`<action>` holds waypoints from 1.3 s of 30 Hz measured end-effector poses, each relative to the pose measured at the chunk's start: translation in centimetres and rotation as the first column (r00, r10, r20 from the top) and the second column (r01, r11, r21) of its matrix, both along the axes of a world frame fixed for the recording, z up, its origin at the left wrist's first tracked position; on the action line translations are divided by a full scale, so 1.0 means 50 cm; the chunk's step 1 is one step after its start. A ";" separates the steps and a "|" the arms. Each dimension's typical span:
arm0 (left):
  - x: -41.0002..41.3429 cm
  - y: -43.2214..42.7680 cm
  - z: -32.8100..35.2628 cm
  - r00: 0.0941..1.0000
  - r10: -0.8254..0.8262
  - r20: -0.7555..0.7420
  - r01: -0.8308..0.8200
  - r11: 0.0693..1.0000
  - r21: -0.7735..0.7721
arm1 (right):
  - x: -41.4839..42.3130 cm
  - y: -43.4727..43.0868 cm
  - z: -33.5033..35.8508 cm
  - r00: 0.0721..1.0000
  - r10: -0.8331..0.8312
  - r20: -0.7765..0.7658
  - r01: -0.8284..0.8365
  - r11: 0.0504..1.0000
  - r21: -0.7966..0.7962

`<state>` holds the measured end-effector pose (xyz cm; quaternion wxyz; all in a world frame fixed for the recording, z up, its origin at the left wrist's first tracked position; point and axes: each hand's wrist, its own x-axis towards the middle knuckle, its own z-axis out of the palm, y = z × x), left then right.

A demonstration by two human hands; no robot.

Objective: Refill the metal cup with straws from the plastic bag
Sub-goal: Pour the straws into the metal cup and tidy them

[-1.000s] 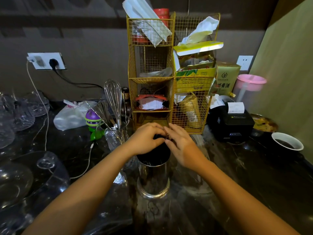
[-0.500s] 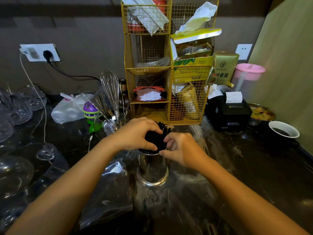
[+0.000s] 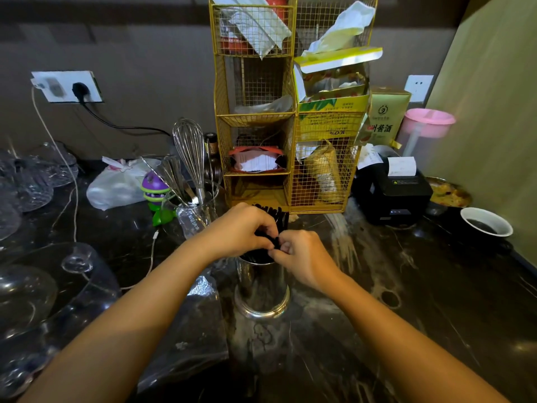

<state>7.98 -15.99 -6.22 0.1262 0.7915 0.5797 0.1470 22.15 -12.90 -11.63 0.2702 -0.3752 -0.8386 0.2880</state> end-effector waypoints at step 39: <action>0.052 0.020 0.191 0.766 -0.138 0.628 -0.177 0.894 0.411 | 0.050 0.066 0.340 0.601 -0.103 -0.793 0.189 0.982 0.016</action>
